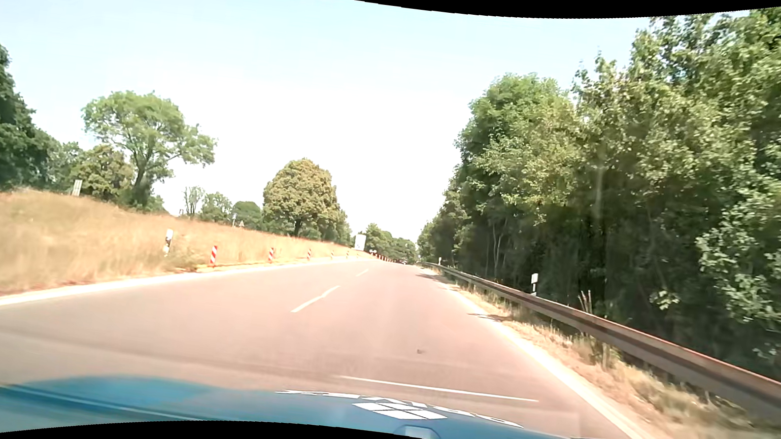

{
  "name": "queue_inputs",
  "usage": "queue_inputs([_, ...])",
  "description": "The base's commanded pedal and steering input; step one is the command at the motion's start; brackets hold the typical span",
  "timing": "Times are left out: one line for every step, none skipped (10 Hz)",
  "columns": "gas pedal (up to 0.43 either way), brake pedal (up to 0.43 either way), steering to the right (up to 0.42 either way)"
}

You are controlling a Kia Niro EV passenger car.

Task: Follow the waypoints while adhering to traffic rules and regulations

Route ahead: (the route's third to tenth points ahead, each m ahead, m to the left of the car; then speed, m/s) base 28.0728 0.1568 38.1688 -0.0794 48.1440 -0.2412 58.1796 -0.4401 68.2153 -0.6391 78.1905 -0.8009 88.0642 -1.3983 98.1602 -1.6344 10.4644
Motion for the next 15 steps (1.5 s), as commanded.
queue_inputs([0.110,0.000,-0.003])
queue_inputs([0.110,0.000,-0.003])
queue_inputs([0.110,0.000,-0.003])
queue_inputs([0.110,0.000,-0.001])
queue_inputs([0.110,0.000,-0.001])
queue_inputs([0.118,0.000,0.000])
queue_inputs([0.150,0.000,0.000])
queue_inputs([0.150,0.000,-0.001])
queue_inputs([0.150,0.000,-0.001])
queue_inputs([0.150,0.000,-0.001])
queue_inputs([0.150,0.000,-0.001])
queue_inputs([0.138,0.000,-0.001])
queue_inputs([0.130,0.000,-0.002])
queue_inputs([0.130,0.000,-0.004])
queue_inputs([0.118,0.000,-0.005])
